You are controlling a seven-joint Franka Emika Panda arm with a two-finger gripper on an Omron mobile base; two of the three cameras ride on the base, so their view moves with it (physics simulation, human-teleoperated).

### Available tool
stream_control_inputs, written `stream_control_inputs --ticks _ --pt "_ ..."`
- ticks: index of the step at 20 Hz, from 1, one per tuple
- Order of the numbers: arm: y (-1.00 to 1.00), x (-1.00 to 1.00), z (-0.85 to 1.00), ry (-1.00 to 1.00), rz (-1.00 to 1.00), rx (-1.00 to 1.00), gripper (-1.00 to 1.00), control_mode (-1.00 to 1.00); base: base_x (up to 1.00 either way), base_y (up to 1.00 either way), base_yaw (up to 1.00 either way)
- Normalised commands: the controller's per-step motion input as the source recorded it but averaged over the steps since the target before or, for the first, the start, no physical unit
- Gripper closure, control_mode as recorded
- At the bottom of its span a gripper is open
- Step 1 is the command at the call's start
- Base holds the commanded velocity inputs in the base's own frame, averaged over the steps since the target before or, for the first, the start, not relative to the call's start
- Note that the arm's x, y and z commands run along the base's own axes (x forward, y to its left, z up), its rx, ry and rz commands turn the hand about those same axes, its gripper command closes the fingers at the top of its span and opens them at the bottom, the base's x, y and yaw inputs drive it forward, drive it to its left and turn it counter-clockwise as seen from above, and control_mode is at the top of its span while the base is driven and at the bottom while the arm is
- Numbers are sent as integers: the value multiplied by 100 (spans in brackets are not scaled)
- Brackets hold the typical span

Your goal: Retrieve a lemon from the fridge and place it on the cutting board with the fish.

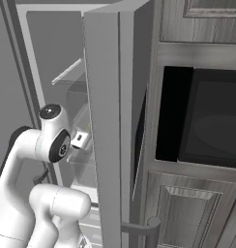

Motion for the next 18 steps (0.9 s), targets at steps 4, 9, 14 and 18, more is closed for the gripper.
stream_control_inputs --ticks 4,9,14,18 --pt "0 50 16 4 14 -6 -100 -100 0 0 0" --pt "0 41 8 3 12 -7 -100 -100 0 0 0" --pt "-5 36 -1 -13 13 -2 -100 -100 0 0 0" --pt "-6 19 -3 -9 12 0 -100 -100 0 0 0"
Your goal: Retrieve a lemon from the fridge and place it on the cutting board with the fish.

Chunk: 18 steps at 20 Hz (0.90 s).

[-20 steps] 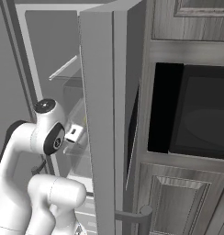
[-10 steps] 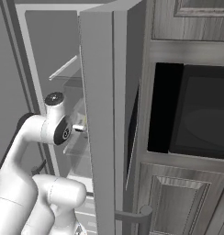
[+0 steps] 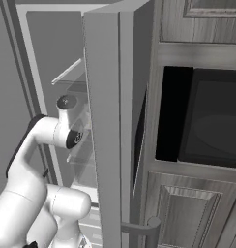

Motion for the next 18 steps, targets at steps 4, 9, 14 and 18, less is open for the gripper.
stream_control_inputs --ticks 4,9,14,18 --pt "0 15 0 0 8 0 -100 -100 0 0 0" --pt "0 16 0 0 6 0 -100 -100 0 0 0" --pt "0 20 -1 -2 0 0 -100 -100 0 0 0" --pt "1 33 -5 -5 0 0 -100 -100 0 0 0"
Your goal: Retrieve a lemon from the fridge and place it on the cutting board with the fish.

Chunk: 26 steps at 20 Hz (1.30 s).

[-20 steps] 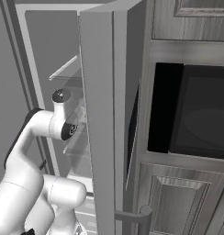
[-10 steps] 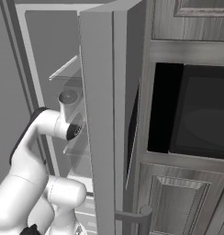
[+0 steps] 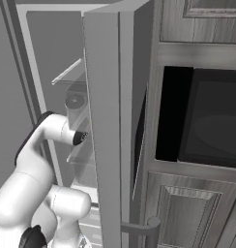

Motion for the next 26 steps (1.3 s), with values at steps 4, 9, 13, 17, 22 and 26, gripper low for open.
stream_control_inputs --ticks 4,9,13,17,22,26 --pt "3 35 0 -1 0 0 -100 -100 0 0 0" --pt "7 32 0 0 0 0 -100 -100 0 0 0" --pt "6 26 -4 0 0 0 -100 -100 0 0 0" --pt "1 15 -24 -6 0 0 -100 -100 0 0 0" --pt "0 20 -12 -3 0 0 -100 -100 0 0 0" --pt "0 25 -1 0 0 0 -100 -100 0 0 0"
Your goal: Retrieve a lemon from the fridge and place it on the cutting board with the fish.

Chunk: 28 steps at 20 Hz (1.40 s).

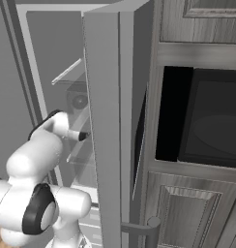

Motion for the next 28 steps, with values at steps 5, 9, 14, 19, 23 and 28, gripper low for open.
stream_control_inputs --ticks 5,9,14,19,23,28 --pt "0 22 0 0 0 0 -100 -100 0 0 0" --pt "0 14 0 0 0 0 -100 -100 0 0 0" --pt "4 0 -4 0 0 0 -100 -100 0 0 0" --pt "6 0 -2 0 0 0 -100 -100 0 0 0" --pt "9 0 0 0 0 0 -100 -100 0 0 0" --pt "0 6 0 0 0 0 -100 -100 0 0 0"
